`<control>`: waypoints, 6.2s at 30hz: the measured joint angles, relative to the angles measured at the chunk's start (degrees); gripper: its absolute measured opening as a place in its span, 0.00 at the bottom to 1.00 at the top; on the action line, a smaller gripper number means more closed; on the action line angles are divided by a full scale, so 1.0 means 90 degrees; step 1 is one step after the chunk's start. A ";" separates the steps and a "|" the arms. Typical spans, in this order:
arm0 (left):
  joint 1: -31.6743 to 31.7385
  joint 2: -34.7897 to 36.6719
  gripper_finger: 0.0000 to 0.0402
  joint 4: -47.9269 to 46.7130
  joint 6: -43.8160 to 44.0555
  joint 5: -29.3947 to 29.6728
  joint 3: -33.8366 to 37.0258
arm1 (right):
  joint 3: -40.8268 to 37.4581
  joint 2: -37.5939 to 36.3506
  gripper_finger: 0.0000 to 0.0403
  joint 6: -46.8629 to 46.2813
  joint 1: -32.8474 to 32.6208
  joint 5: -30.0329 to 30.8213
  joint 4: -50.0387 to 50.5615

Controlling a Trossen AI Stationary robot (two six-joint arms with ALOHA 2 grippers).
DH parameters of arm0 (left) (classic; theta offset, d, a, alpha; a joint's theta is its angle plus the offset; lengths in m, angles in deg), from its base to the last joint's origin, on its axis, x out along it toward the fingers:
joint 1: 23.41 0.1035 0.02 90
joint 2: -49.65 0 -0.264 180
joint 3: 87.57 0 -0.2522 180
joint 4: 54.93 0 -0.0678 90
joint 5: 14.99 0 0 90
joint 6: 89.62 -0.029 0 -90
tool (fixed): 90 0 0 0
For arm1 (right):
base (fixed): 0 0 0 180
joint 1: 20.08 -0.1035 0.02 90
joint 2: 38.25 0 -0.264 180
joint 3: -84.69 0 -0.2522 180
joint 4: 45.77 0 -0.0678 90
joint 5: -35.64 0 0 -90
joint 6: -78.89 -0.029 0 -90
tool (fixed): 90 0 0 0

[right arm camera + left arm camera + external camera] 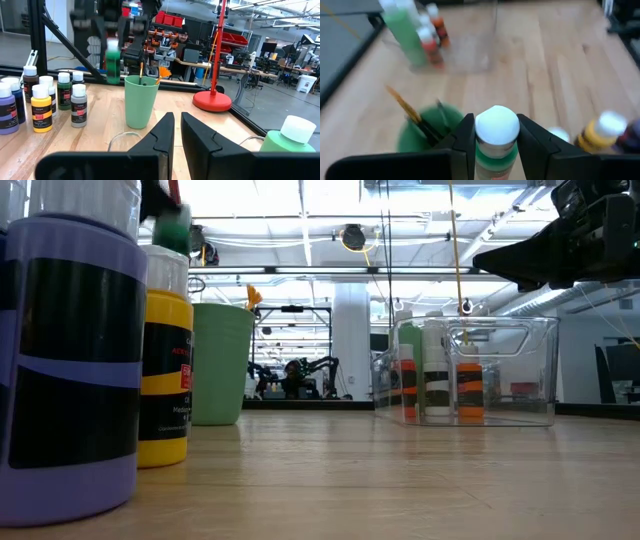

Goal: Pick & Place Paint Supplies
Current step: Put the small green paint bottle into the transparent bin, then put the small purple paint bottle into the transparent bin

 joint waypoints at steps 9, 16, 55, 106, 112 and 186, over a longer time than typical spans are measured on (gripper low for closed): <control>0.0680 -0.0389 0.24 0.0610 -0.1464 -0.0984 -0.2075 | 0.0000 0.0001 0.07 0.0001 0.0001 -0.0001 -0.0030; 0.2158 -0.2273 0.24 0.2257 -0.2191 -0.2153 -0.2968 | 0.0000 0.0000 0.07 0.0092 -0.0002 -0.0018 -0.0247; 0.3841 -0.7076 0.25 0.3042 -0.1679 -0.3489 -0.4863 | 0.0000 0.0002 0.07 0.0527 -0.0002 -0.0001 -0.0418; 0.1764 0.4807 0.01 0.2685 -0.1874 -0.2230 0.3469 | 0.0001 0.0010 0.07 0.0169 -0.0001 -0.0050 -0.0194; 0.1747 0.4928 0.02 0.3528 -0.1300 -0.1828 0.4264 | 0.0114 0.0017 0.07 -0.0355 -0.0004 -0.1340 -0.0139; 0.1747 0.4919 0.02 0.2835 -0.1304 -0.1721 0.4501 | 0.8468 0.8410 0.65 -0.1654 -0.1126 -0.0967 0.1808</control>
